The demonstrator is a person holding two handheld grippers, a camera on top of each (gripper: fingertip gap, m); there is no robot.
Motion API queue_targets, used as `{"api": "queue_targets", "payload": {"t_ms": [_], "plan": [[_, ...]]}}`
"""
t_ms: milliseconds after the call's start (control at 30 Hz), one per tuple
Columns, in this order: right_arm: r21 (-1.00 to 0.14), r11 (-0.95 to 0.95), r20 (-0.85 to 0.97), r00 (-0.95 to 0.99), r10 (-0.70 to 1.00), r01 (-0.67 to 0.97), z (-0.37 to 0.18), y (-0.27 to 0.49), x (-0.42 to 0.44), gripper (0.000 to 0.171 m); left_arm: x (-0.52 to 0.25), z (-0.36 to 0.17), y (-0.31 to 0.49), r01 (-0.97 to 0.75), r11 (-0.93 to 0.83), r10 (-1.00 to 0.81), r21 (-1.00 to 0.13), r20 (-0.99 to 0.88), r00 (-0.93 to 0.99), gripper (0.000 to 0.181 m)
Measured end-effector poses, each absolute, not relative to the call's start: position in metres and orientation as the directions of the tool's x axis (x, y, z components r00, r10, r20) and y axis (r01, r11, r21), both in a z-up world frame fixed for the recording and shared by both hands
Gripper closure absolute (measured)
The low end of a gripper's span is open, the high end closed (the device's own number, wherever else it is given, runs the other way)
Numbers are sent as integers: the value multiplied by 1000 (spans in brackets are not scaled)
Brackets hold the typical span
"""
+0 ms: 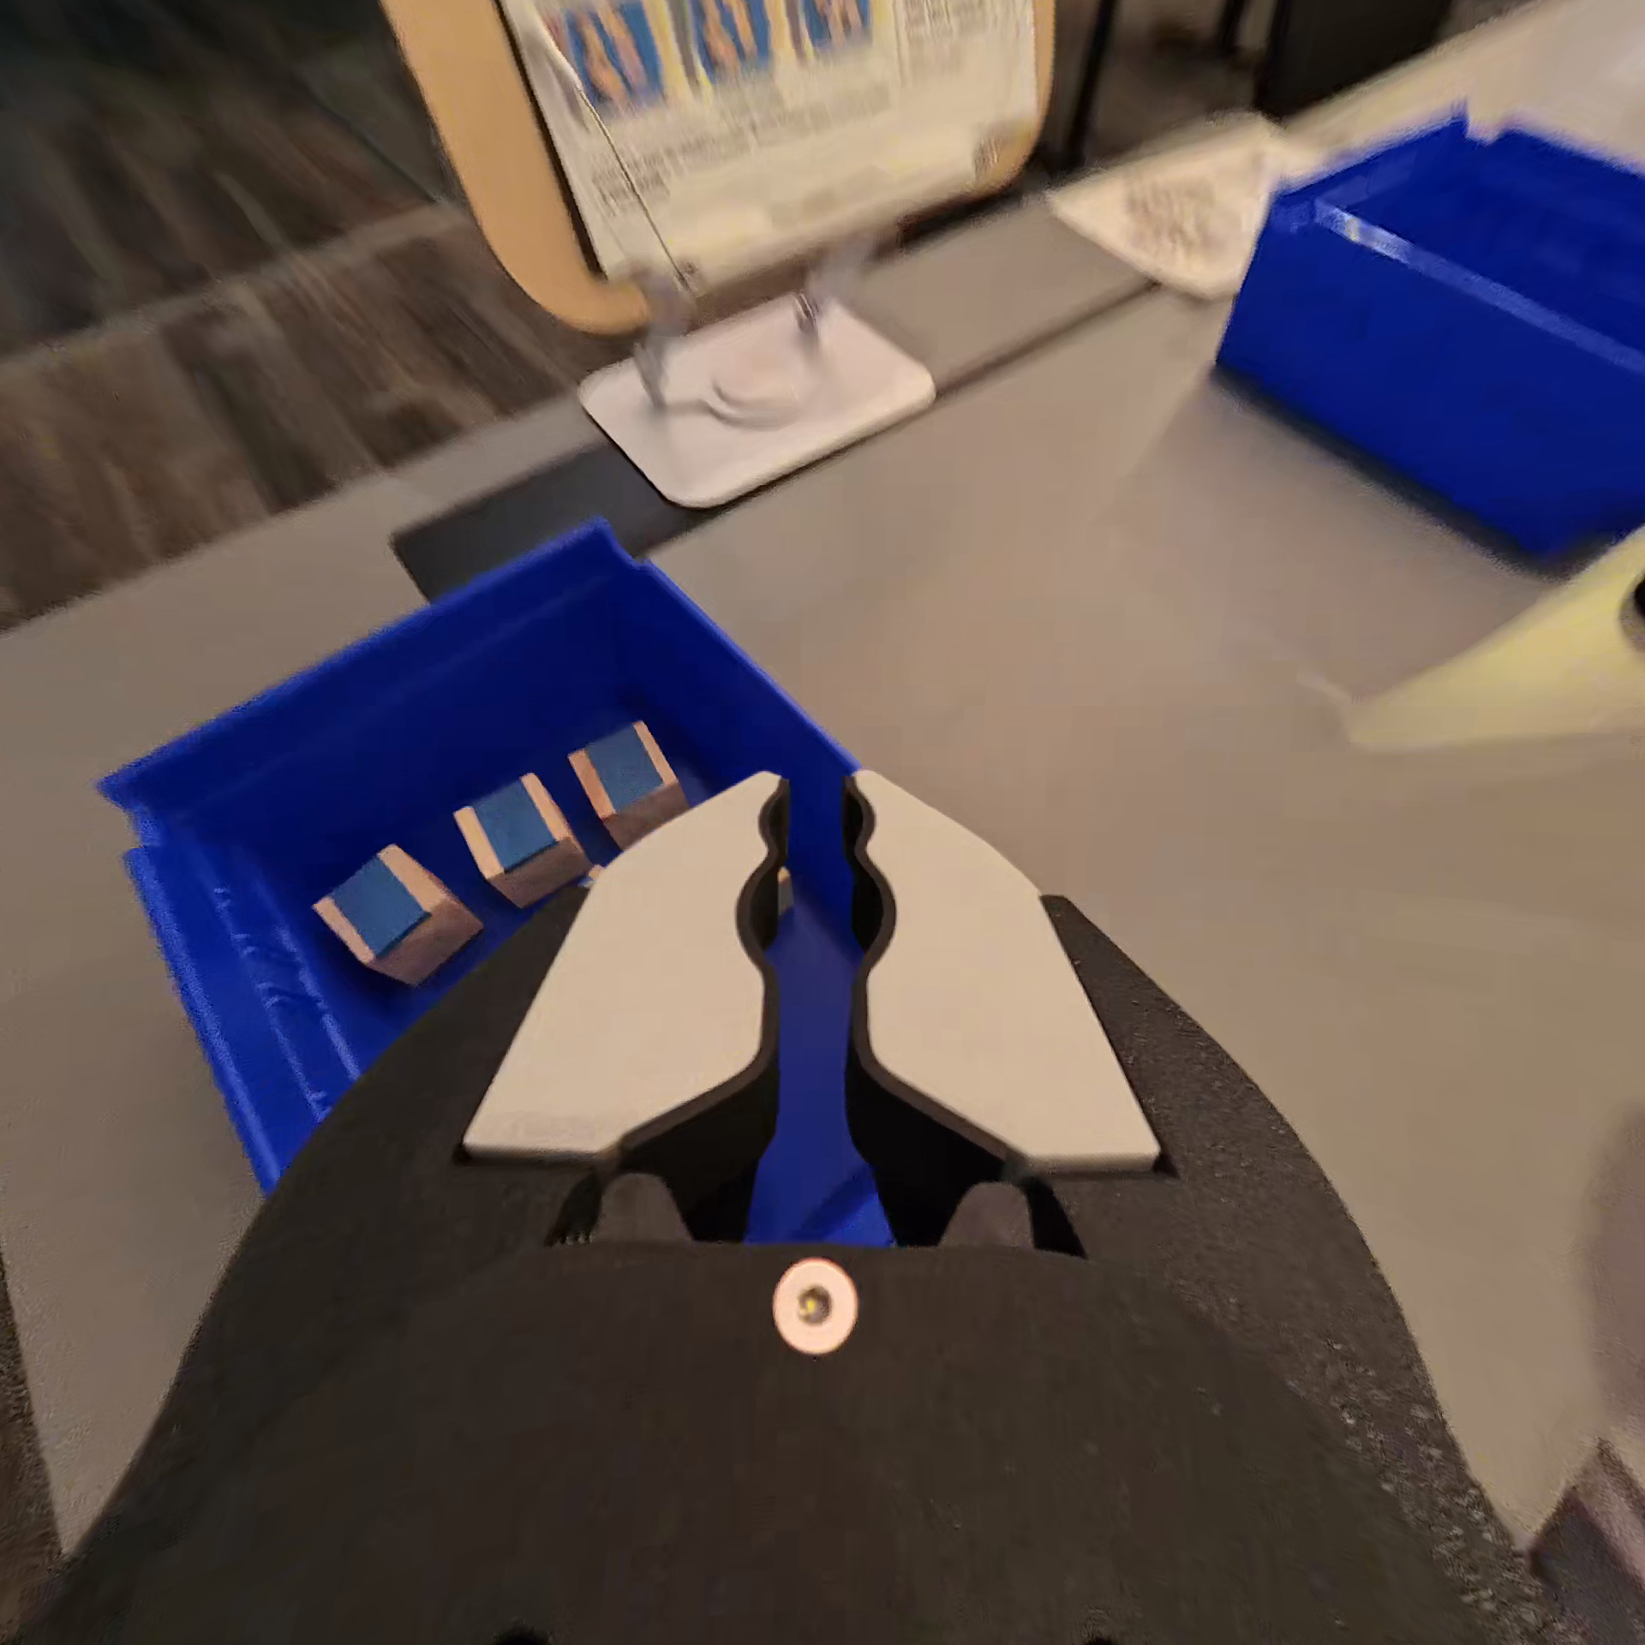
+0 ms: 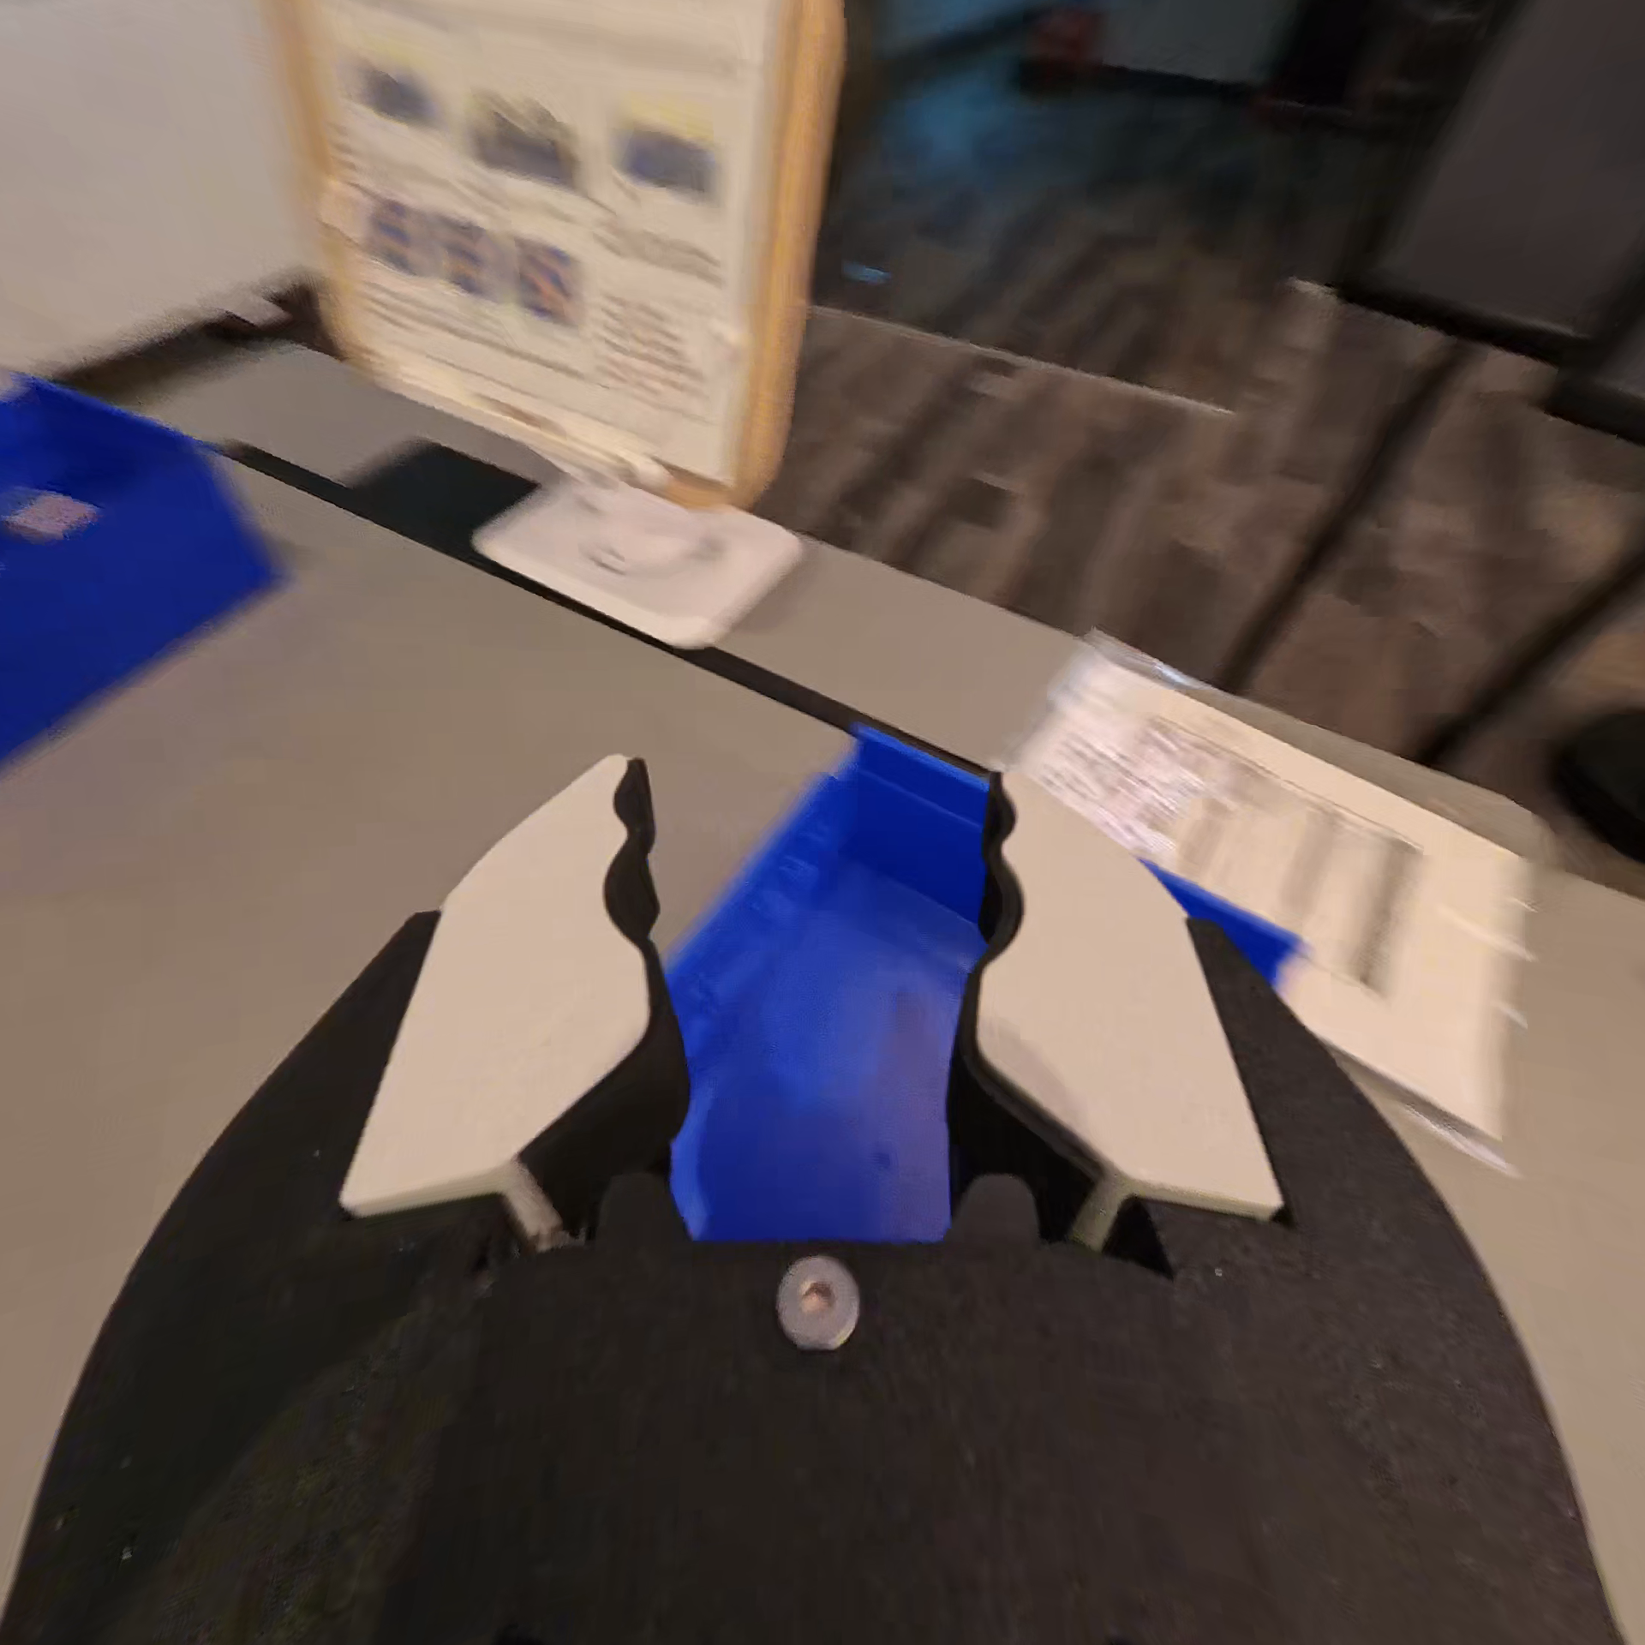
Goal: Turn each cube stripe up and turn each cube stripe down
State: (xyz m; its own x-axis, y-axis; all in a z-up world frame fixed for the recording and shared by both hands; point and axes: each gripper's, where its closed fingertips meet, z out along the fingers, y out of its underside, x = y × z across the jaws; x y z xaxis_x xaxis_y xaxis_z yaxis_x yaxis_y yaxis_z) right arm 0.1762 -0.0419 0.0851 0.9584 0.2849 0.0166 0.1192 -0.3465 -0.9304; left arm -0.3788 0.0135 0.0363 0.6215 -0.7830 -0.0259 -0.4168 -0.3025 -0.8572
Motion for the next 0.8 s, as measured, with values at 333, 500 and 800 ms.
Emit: {"api": "queue_targets", "payload": {"t_ms": [333, 500, 800], "plan": [[-988, -150, -115, 812, 572, -34, 112, -37, 104, 109, -370, -65, 48, -915, -1, -934, -404, -326, 145, 153], [-977, -213, -138, 819, 557, -20, 92, -31, 108, 109, -372, -96, 57, -955, 39, -956, -293, -290, 50, 137], [-962, -273, -146, 821, 552, 12, 74, -25, 105, 108, -381, -127, 73, -985, 28, -971, -169, -237, 13, 120]]}}
